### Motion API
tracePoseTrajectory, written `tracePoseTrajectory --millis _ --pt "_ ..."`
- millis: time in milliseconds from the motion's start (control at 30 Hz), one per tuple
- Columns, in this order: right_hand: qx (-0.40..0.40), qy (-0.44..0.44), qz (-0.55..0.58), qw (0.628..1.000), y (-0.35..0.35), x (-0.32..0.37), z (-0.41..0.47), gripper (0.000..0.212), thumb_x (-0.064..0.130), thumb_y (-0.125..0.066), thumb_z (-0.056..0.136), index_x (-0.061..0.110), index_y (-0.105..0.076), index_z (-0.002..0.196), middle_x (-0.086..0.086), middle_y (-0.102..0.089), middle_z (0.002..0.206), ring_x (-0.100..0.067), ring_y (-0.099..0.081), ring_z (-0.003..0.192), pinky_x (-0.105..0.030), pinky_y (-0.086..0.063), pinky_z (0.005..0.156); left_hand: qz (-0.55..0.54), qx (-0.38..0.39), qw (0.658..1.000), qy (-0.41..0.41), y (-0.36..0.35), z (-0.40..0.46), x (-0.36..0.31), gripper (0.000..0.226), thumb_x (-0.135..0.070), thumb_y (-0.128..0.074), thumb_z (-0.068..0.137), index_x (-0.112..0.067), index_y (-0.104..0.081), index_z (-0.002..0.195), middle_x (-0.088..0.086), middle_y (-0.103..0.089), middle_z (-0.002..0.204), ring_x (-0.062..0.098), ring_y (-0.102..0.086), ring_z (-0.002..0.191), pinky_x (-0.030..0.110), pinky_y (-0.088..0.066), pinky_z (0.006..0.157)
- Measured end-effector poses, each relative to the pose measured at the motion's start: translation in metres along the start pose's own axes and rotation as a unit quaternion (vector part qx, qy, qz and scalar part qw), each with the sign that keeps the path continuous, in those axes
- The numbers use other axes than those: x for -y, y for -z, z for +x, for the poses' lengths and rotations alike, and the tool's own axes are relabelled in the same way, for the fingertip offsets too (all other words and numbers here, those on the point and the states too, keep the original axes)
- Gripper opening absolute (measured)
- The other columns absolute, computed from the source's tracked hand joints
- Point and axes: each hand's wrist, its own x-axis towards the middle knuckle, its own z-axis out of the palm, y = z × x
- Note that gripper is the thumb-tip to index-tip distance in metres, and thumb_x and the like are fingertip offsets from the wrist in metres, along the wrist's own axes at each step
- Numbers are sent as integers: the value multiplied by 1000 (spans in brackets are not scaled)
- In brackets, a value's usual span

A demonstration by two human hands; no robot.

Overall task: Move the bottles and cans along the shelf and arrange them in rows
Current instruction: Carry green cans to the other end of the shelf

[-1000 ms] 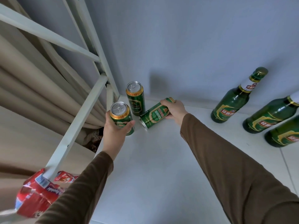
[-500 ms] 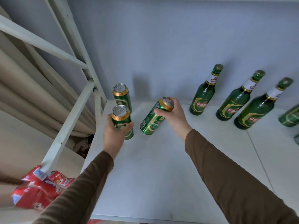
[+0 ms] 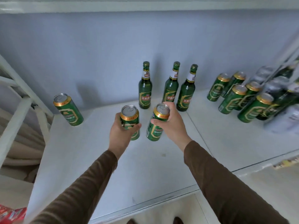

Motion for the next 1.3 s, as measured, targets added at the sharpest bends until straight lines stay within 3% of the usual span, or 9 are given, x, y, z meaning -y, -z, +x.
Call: tracePoseTrajectory --millis 267,567,800,900,1000,1133,1300 --pt "-44 -29 -31 998 129 -49 -20 64 30 -87 71 38 -46 118 13 -62 115 -11 -62 105 -38 -56 92 -13 69 997 -20 -126 -27 -50 59 -33 -88 73 -30 -52 120 -19 -66 111 3 -64 102 34 -56 89" --pt "-54 -43 -52 996 246 -99 -14 69 36 -86 69 38 -45 124 13 -61 117 -11 -61 107 -35 -53 94 -25 85 996 -20 -247 -45 -90 59 -31 -88 73 -29 -53 121 -15 -68 112 7 -65 103 40 -57 92" --pt "-76 -54 -59 994 284 -116 8 62 32 -86 72 37 -46 119 13 -62 114 -3 -60 102 -18 -44 79 -20 104 994 -31 -299 -22 -100 70 -33 -88 72 -28 -52 131 -15 -67 117 7 -64 107 35 -54 93" --pt "-84 -57 -66 993 290 -122 20 63 31 -86 72 36 -46 120 11 -61 117 -3 -60 103 -11 -43 76 -12 120 992 -29 -319 -4 -101 62 -35 -89 71 -29 -53 121 -18 -67 111 0 -64 101 34 -55 91" --pt "-87 -57 -77 992 295 -130 30 64 30 -86 73 33 -47 123 12 -60 118 -5 -58 104 -3 -41 72 5 132 991 -31 -337 13 -101 59 -37 -89 71 -27 -52 115 -17 -68 107 4 -65 98 37 -57 89" --pt "-88 -53 -90 991 304 -140 44 64 30 -86 73 33 -46 123 15 -60 116 -2 -57 103 -4 -40 73 20 140 989 -33 -361 29 -107 60 -40 -88 71 -27 -51 116 -20 -66 105 8 -66 98 35 -56 88" --pt "-76 -49 -100 991 315 -158 60 62 28 -85 73 35 -45 120 14 -60 115 -5 -59 105 -16 -45 81 39 138 989 -27 -389 40 -112 58 -39 -88 71 -29 -51 114 -20 -67 104 6 -66 97 32 -55 86"
